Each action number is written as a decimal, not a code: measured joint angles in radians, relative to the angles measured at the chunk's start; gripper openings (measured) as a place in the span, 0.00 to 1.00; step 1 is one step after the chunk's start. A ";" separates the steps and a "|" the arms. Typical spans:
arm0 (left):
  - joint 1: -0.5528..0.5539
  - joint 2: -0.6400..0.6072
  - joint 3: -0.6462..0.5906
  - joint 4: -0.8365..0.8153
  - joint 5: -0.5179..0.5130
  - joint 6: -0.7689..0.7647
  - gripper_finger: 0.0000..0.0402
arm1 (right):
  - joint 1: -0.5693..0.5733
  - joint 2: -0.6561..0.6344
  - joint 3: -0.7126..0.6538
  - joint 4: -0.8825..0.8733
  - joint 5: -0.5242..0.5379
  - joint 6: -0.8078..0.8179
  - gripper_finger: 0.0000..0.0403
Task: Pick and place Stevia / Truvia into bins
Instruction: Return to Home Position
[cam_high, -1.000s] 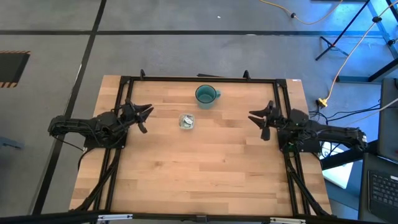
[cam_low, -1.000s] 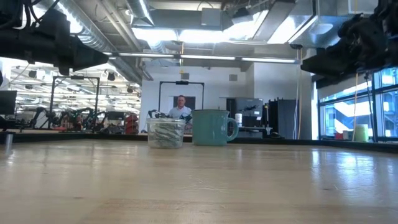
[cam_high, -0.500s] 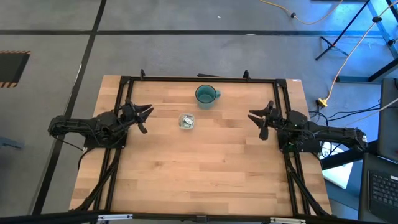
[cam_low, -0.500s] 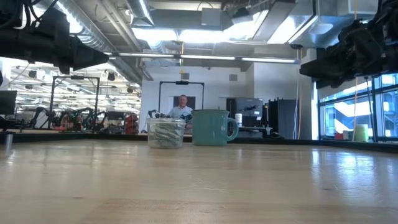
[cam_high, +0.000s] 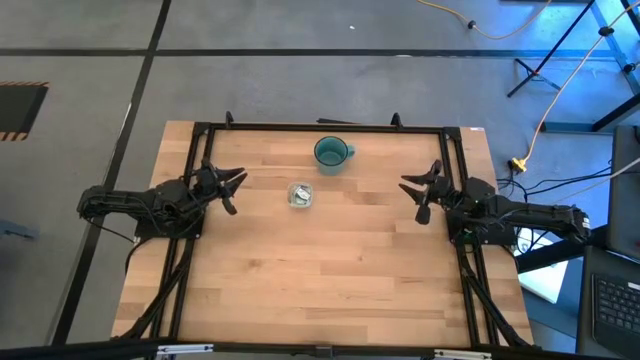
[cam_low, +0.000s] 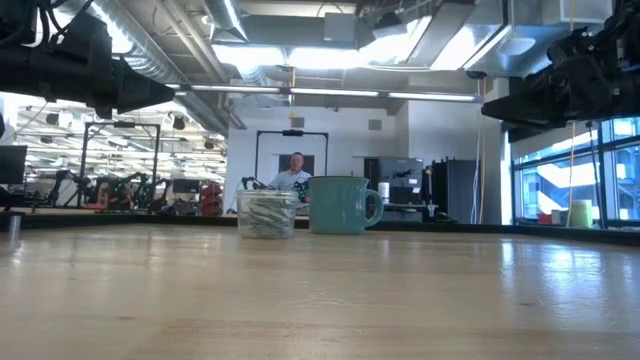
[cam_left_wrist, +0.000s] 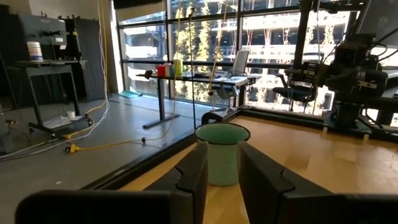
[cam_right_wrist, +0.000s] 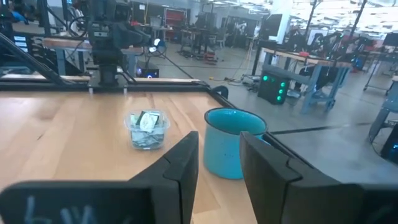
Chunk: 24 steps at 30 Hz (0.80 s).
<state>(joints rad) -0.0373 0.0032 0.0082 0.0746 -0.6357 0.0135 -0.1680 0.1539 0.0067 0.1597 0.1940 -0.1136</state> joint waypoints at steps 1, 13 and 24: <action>0.000 0.000 0.000 0.000 0.000 0.000 0.19 | 0.000 0.000 0.000 0.001 0.000 -0.007 0.30; 0.000 0.000 0.000 0.000 0.000 0.000 0.20 | 0.000 0.000 0.000 -0.007 0.000 0.005 0.30; 0.000 0.000 0.000 0.000 0.000 0.000 0.20 | 0.000 0.000 0.000 -0.008 -0.002 0.003 0.30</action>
<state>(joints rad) -0.0376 0.0032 0.0082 0.0746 -0.6357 0.0135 -0.1680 0.1539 0.0067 0.1513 0.1921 -0.1109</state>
